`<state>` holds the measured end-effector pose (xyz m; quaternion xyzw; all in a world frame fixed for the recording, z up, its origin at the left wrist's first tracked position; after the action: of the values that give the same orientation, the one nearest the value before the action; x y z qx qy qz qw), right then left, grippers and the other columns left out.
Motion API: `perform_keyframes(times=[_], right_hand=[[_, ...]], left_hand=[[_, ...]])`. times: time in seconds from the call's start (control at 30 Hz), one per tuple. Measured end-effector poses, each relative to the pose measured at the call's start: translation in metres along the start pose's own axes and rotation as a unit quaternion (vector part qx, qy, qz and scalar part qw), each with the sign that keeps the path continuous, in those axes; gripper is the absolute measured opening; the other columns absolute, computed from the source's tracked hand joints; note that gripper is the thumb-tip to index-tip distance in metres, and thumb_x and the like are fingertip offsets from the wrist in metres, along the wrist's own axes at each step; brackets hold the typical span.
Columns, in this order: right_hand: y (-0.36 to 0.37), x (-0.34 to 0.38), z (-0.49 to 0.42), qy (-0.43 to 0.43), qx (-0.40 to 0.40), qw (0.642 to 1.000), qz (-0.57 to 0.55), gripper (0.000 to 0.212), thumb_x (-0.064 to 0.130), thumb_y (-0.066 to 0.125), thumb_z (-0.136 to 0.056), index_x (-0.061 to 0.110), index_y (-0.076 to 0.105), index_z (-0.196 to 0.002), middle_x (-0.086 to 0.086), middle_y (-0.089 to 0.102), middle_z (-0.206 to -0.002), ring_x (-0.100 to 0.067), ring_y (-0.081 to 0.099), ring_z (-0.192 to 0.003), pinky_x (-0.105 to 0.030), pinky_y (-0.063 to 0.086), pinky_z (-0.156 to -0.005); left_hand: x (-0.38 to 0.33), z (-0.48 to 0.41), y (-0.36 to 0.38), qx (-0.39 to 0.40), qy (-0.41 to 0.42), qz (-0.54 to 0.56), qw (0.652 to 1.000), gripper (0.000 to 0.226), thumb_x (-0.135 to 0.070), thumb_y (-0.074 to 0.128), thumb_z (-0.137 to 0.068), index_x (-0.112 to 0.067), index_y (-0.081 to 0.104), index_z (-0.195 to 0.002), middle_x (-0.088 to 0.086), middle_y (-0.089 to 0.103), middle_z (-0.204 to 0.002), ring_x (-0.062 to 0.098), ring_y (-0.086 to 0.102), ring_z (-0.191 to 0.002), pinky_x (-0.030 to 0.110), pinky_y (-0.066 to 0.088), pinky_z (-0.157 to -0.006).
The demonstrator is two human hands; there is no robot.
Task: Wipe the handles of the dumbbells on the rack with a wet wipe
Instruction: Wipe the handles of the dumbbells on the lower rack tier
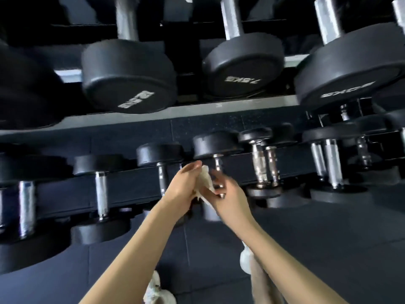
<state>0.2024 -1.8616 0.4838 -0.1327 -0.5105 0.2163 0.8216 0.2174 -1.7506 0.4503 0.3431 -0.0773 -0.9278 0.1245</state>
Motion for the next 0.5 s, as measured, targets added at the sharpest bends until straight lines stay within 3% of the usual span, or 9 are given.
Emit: perform_keyframes(times=[0.07,0.1,0.17,0.23,0.3,0.4,0.5], right_hand=[[0.042,0.005,0.004,0.005,-0.003,1.000,-0.011,0.032,0.035,0.069,-0.083,0.030,0.062,-0.113,0.014,0.065,-0.092,-0.005,0.063,-0.080,-0.021,0.049,-0.072],[0.061,0.007,0.004,0.003,-0.006,1.000,-0.015,0.029,0.033,0.068,-0.084,0.025,0.065,-0.111,0.012,0.066,-0.092,-0.007,0.064,-0.079,-0.022,0.049,-0.070],[0.094,0.011,0.004,-0.010,-0.011,1.000,-0.016,0.007,0.025,0.065,-0.086,0.021,0.069,-0.090,0.013,0.064,-0.072,-0.004,0.060,-0.064,-0.019,0.043,-0.059],[0.119,0.014,0.001,-0.013,-0.024,1.000,0.000,0.016,0.023,0.063,-0.088,0.025,0.064,-0.072,0.010,0.057,-0.055,-0.004,0.053,-0.053,-0.016,0.036,-0.052],[0.134,0.007,-0.005,0.016,-0.045,0.999,0.004,0.023,0.022,0.063,-0.087,0.026,0.060,-0.064,0.006,0.058,-0.055,-0.005,0.053,-0.053,-0.022,0.038,-0.053],[0.133,-0.014,-0.019,0.069,-0.109,0.991,0.031,0.022,0.023,0.062,-0.086,0.010,0.066,-0.069,-0.007,0.065,-0.068,-0.019,0.059,-0.064,-0.030,0.036,-0.055],[0.140,-0.039,-0.043,0.117,-0.126,0.980,0.097,0.019,0.020,0.059,-0.084,0.009,0.069,-0.074,-0.011,0.067,-0.081,-0.024,0.061,-0.077,-0.026,0.034,-0.059]], left_hand=[[0.006,0.003,-0.031,0.029,-0.021,0.014,0.999,0.015,-0.019,0.046,-0.099,-0.016,0.060,-0.106,-0.001,0.068,-0.076,0.010,0.063,-0.063,0.020,0.053,-0.060],[0.008,0.002,-0.046,0.045,-0.025,0.004,0.999,0.018,-0.024,0.046,-0.099,-0.016,0.059,-0.109,0.000,0.066,-0.078,0.011,0.061,-0.065,0.025,0.055,-0.070],[0.011,-0.003,-0.075,0.065,-0.025,-0.034,0.997,0.021,-0.032,0.046,-0.099,-0.017,0.059,-0.106,0.001,0.064,-0.074,0.014,0.057,-0.063,0.038,0.048,-0.091],[0.012,-0.008,-0.099,0.072,-0.022,-0.043,0.996,0.026,-0.031,0.041,-0.101,-0.015,0.059,-0.090,0.004,0.065,-0.067,0.017,0.058,-0.058,0.039,0.045,-0.083],[0.014,-0.012,-0.117,0.068,-0.032,-0.017,0.997,0.028,-0.028,0.039,-0.101,-0.015,0.058,-0.085,0.007,0.066,-0.073,0.018,0.060,-0.060,0.033,0.046,-0.071],[0.017,-0.023,-0.139,0.052,-0.040,-0.040,0.997,0.018,-0.028,0.040,-0.101,-0.020,0.056,-0.103,0.001,0.058,-0.098,0.016,0.057,-0.090,0.031,0.046,-0.082],[0.015,-0.044,-0.177,-0.017,-0.021,-0.109,0.994,0.036,-0.031,0.045,-0.100,-0.017,0.047,-0.133,0.000,0.051,-0.127,0.018,0.047,-0.119,0.037,0.041,-0.101]])
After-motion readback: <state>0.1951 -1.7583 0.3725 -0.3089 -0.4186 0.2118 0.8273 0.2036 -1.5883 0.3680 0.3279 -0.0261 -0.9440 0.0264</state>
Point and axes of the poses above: each hand's wrist, its own z-axis away from the middle knuckle, its own y-axis out of the palm, x = y × z, the point moved 9 cm from there along -z, towards the middle knuckle
